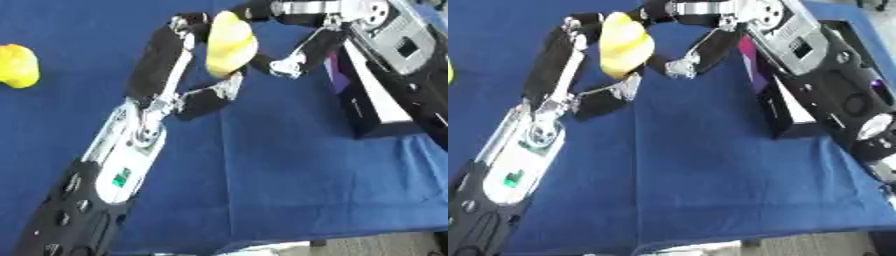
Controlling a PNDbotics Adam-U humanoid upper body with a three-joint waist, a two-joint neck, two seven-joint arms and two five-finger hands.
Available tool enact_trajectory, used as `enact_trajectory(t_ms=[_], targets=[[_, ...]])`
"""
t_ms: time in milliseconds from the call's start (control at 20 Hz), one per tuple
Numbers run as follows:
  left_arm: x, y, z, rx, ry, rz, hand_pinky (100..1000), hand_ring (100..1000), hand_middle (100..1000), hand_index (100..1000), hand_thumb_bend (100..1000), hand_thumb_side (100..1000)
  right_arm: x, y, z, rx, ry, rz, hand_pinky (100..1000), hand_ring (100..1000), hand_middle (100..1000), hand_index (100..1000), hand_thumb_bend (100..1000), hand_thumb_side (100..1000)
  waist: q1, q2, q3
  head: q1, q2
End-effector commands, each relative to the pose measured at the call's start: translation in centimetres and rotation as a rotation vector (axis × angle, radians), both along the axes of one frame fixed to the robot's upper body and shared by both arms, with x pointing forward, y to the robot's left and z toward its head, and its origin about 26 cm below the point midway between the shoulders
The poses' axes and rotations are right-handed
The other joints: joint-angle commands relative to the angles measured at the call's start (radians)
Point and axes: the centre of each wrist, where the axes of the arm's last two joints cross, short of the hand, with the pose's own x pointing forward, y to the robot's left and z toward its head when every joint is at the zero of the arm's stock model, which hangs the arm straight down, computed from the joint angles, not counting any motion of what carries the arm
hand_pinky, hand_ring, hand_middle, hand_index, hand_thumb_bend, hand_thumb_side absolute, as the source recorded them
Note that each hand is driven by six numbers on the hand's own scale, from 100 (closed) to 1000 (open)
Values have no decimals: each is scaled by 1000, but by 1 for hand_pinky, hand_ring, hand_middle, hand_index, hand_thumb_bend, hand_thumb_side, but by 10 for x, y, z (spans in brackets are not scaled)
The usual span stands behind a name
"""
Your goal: Pick up the objects with one hand, pass them to the other hand, and then place them into the box on the other side of the table.
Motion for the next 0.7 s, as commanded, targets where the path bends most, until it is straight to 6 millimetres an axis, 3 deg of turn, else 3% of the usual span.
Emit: enact_trajectory(t_ms=[50, 300, 700], targets=[[-27, -29, 25, -49, -66, -114, 723, 539, 490, 570, 100, 270, -5, 25, -5, -62, -13, 168, 879, 1000, 585, 806, 100, 317, -8, -7, -2, 0, -1], [-26, -29, 23, -40, -56, -115, 724, 540, 493, 583, 100, 264, -6, 26, -4, -16, 31, 183, 837, 1000, 560, 789, 100, 252, -8, -8, -2, -3, -1], [-24, -30, 18, -14, -55, -110, 726, 543, 497, 584, 100, 251, -9, 27, -1, 16, 76, 188, 823, 1000, 551, 781, 100, 290, -8, -8, -4, -5, -1]])
